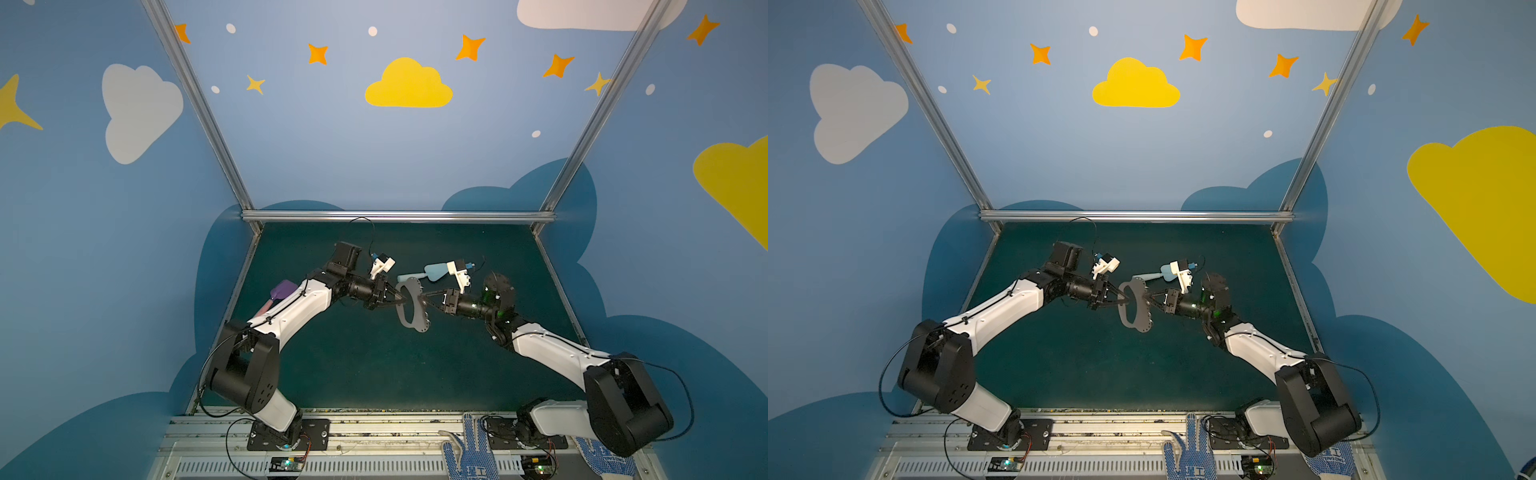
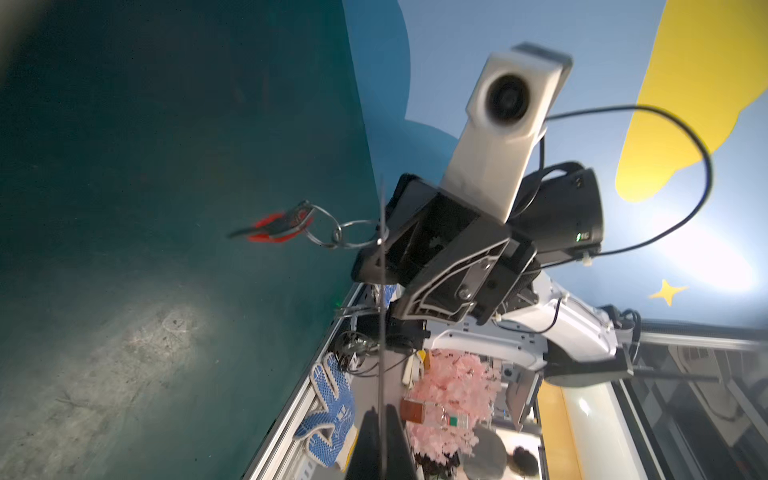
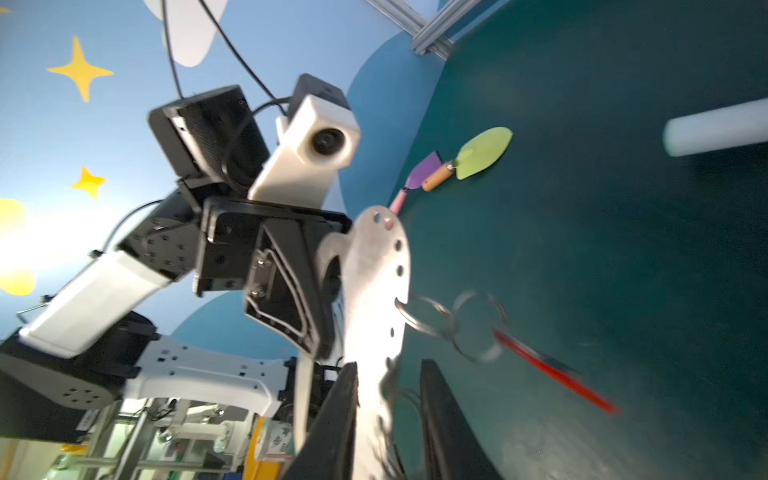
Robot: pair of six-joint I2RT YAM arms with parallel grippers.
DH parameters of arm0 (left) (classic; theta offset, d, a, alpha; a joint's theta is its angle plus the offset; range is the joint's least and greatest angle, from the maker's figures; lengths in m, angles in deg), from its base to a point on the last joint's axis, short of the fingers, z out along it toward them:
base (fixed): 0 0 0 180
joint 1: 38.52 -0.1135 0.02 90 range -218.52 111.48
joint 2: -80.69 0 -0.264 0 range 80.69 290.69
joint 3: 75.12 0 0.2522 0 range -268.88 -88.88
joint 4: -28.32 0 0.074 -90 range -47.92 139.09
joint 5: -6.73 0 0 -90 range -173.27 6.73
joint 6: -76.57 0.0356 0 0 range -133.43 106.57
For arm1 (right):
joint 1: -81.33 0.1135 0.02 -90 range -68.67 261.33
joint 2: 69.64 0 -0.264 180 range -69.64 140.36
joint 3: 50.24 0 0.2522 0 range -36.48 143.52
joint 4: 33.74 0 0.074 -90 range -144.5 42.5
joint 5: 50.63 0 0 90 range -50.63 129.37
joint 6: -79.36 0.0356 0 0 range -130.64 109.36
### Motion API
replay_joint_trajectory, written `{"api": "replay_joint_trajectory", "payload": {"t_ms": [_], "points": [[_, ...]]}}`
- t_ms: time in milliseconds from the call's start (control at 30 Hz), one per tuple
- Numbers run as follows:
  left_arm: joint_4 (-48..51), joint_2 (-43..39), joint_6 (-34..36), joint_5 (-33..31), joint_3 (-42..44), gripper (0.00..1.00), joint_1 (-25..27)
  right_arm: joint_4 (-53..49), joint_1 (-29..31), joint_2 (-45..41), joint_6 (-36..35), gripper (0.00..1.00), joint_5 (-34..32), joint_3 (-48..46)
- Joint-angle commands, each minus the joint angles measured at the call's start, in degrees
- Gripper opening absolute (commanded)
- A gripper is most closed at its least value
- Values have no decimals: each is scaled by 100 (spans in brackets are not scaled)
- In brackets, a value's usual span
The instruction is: Put the keys on the keyring
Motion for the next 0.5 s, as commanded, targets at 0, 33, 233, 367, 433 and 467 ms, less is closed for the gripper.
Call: {"api": "replay_joint_trajectory", "payload": {"t_ms": [0,33,233,367,433,467], "points": [[1476,181,634,-551,-421,4,-116,-1347,-142,-371,-837,39,-545,36],[1842,238,794,-769,-569,4,-133,-1715,-204,-478,-1033,40,-700,52],[3236,607,1304,-1939,-1224,4,-121,-2984,-499,-1019,-1570,42,-1369,-61],[3313,935,1232,-1987,-1462,4,-23,-3470,-646,-1238,-1706,44,-1847,-113],[3187,1134,1141,-1858,-1633,4,127,-3548,-751,-1335,-1670,44,-2016,-188],[3128,1236,1086,-1809,-1731,4,199,-3564,-791,-1361,-1647,44,-2043,-225]]}}
